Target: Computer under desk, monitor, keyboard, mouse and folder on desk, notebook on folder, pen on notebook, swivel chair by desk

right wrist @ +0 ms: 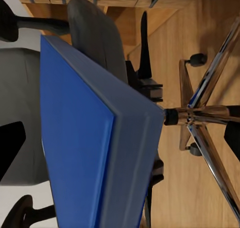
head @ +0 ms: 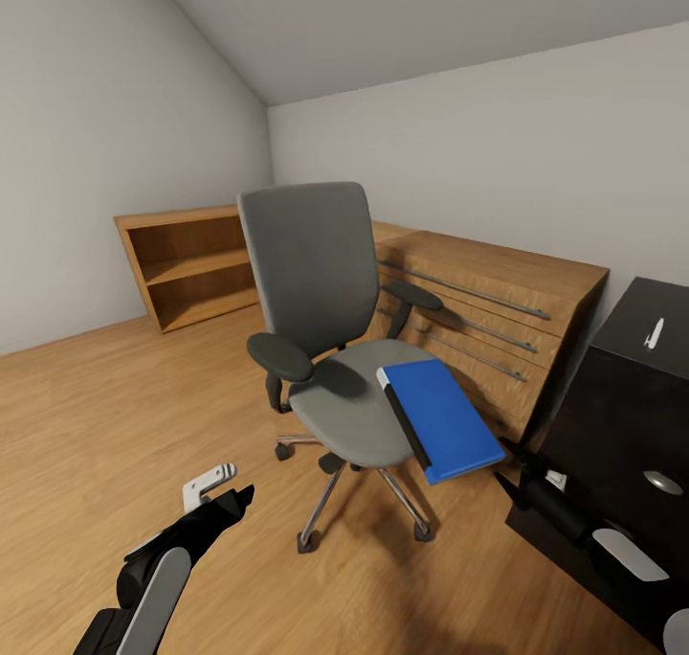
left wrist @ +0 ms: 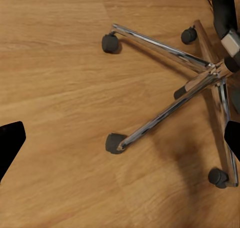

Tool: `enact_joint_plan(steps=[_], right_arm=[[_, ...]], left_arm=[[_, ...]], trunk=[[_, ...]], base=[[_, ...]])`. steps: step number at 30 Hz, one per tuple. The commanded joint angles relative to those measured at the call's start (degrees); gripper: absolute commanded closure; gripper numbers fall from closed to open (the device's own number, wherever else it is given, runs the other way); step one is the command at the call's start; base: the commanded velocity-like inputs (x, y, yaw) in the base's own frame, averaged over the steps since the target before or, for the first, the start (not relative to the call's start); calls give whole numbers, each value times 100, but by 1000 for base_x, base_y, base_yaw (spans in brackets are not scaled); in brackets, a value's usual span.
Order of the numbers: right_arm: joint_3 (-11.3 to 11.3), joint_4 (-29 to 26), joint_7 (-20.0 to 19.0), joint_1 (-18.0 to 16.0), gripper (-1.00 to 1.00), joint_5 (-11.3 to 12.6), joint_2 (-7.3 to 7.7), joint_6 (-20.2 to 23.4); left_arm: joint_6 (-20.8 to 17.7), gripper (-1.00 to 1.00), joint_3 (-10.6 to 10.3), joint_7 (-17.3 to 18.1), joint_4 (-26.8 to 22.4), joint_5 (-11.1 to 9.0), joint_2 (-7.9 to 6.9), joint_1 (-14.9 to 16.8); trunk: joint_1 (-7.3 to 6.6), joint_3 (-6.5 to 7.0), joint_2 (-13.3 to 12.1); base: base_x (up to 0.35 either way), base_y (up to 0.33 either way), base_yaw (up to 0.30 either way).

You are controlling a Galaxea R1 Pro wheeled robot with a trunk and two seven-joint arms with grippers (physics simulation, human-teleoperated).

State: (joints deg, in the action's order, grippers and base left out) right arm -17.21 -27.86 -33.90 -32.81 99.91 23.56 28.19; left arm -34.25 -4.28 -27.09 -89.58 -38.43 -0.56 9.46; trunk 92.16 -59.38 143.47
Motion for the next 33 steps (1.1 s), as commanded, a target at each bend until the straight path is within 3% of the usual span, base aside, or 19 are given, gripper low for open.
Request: enact_joint_plan(steps=[1,33], right_arm=[[-42,2,-20,-6,-100,48,6,11],[-93,-95,-26,-6,-100,28,-18,20]], left_arm=[[-3,-100,-11,-59,-6,-60,-6,4],[-12,-100,-11,-59,-6,-68,-6,4]], trunk=[[0,-5,2],[0,-5,2]], base=[[97,60,0],[6,4,0]])
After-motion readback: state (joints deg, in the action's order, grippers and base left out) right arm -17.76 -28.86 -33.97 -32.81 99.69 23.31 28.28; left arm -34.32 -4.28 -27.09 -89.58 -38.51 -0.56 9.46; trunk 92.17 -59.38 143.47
